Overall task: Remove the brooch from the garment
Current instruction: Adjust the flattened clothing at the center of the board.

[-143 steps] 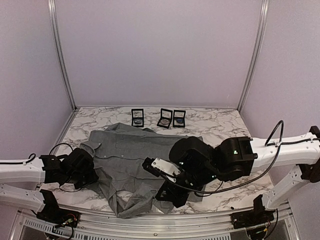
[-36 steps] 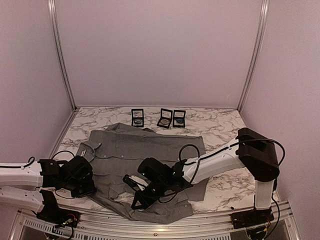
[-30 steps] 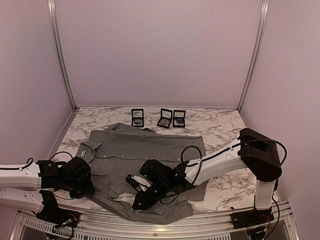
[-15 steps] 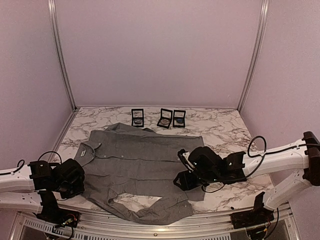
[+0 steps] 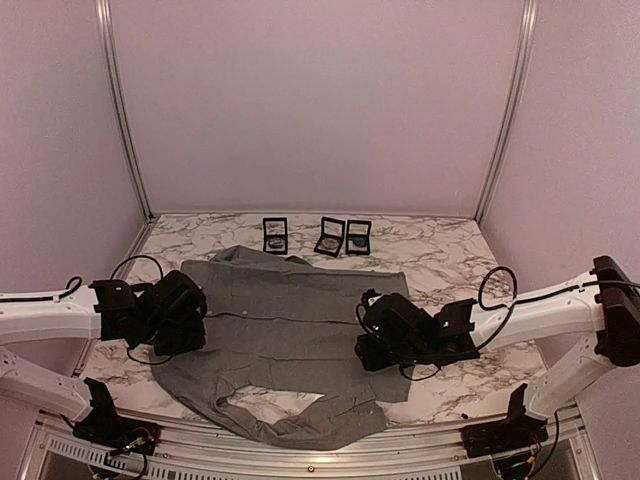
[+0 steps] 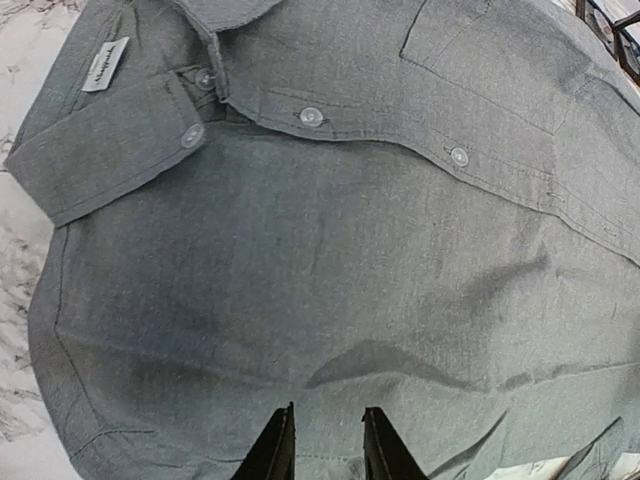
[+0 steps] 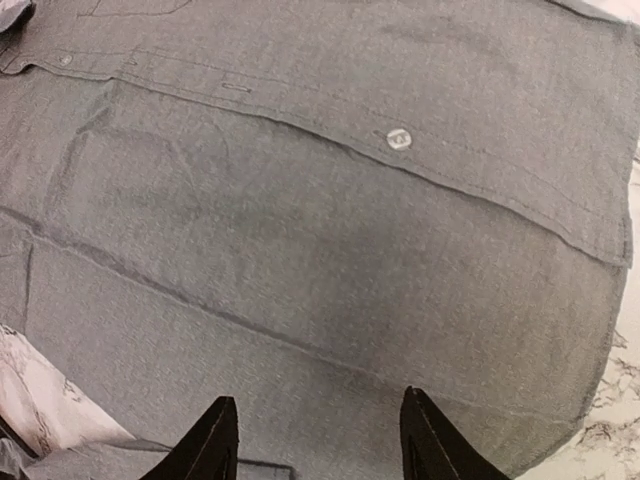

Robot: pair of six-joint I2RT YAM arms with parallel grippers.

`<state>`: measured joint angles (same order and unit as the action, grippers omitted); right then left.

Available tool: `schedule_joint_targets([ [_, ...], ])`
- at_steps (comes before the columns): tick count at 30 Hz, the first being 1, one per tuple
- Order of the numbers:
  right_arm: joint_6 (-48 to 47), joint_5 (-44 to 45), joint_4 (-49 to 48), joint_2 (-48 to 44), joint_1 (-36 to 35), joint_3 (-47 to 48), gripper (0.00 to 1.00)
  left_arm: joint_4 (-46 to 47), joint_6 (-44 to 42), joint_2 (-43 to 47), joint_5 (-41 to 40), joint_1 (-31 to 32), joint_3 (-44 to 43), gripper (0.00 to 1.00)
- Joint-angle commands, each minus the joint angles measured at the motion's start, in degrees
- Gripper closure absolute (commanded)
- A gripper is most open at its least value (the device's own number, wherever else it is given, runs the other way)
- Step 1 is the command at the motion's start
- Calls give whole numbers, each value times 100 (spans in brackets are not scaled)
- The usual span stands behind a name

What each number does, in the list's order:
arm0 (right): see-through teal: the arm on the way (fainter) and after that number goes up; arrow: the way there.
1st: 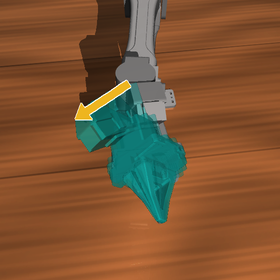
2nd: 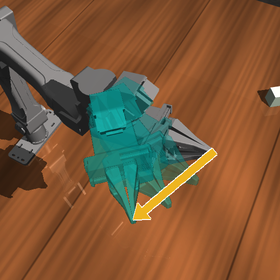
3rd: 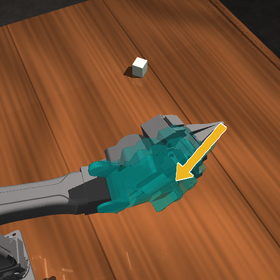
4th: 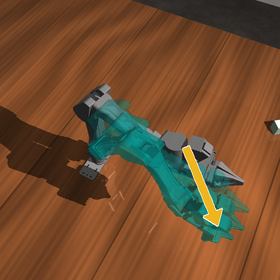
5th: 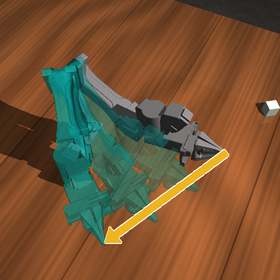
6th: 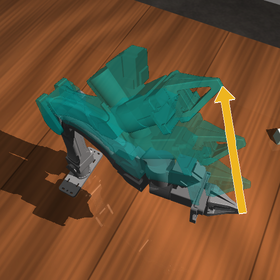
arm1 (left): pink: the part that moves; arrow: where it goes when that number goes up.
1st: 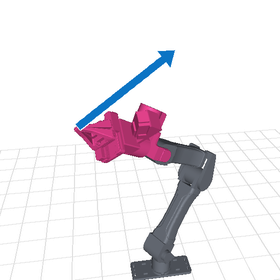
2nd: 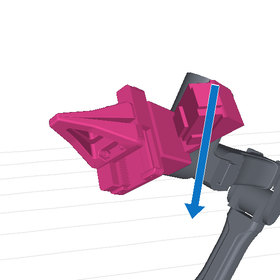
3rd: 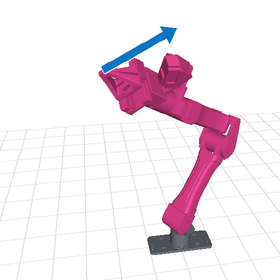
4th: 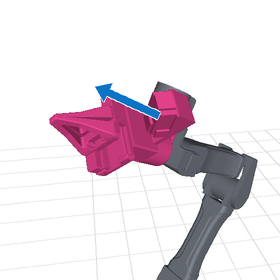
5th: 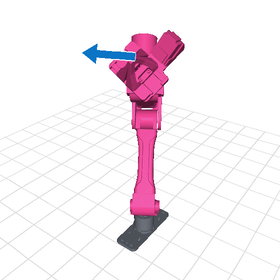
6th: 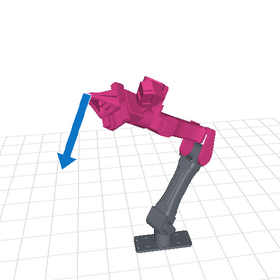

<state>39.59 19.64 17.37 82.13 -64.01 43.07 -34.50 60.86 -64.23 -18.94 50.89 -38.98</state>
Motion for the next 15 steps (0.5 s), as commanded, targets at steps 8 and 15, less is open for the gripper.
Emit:
schedule_joint_targets([
  [8,-357,109,-883,1391,148,467,48,2528,-717,-1750,580,-176,186,76],
  [15,94,-221,-912,1248,-114,-53,51,2065,-346,-1411,687,-154,720,76],
])
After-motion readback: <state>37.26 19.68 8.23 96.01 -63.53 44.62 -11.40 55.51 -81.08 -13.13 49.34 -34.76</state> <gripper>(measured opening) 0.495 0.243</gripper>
